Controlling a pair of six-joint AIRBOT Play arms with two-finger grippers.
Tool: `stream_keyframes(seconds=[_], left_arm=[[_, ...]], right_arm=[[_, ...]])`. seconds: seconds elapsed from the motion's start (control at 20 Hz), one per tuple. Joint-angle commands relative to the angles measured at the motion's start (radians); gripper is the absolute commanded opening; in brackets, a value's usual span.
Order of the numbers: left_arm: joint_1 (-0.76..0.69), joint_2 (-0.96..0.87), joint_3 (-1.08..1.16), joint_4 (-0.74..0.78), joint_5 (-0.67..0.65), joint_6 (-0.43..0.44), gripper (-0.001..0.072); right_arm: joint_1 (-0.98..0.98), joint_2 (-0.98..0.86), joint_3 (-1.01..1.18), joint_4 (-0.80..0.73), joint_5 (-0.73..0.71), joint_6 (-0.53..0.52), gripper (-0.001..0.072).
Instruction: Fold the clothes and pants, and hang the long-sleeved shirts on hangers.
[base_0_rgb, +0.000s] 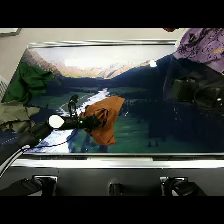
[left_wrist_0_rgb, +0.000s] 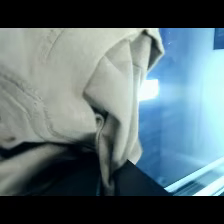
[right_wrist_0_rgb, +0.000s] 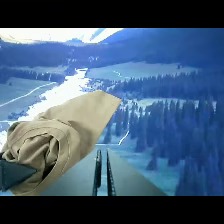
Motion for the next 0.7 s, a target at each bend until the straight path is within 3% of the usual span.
stream_keyframes(seconds=[0.0,0.05,0.1,0.2,0.3,0.4,0.5,0.65], left_arm=[[0.128,0.019,0.01,0.002,-0.023,0.019,0.0402],[0.212,0.049,0.018,0.016,-0.076,0.039,0.0577],[0.304,0.091,0.025,0.02,-0.145,0.065,0.0614],[0.443,0.198,0.03,0.02,-0.299,0.08,0.0613],[0.476,0.307,0.027,0.047,-0.463,-0.046,0.0613],[0.399,0.4,0.004,0.077,-0.456,-0.166,0.0613],[0.238,0.428,-0.039,0.081,-0.323,-0.294,0.0613],[-0.086,0.333,-0.108,0.156,-0.131,-0.493,0.0613]], right_arm=[[0.001,0.0,0.001,-0.001,0.005,0.008,0.0083],[0.001,-0.003,0.001,-0.002,0.0,0.008,0.0084],[0.001,-0.009,0.001,-0.003,-0.008,0.012,0.0084],[0.001,-0.029,0.001,-0.018,-0.024,0.028,0.0084],[0.001,-0.058,0.001,-0.042,-0.022,0.049,0.0084],[0.001,-0.084,0.001,-0.043,-0.024,0.05,0.0084],[0.001,-0.105,0.001,-0.043,-0.027,0.05,0.0084],[0.001,-0.116,0.001,-0.042,-0.042,0.05,0.0085]])
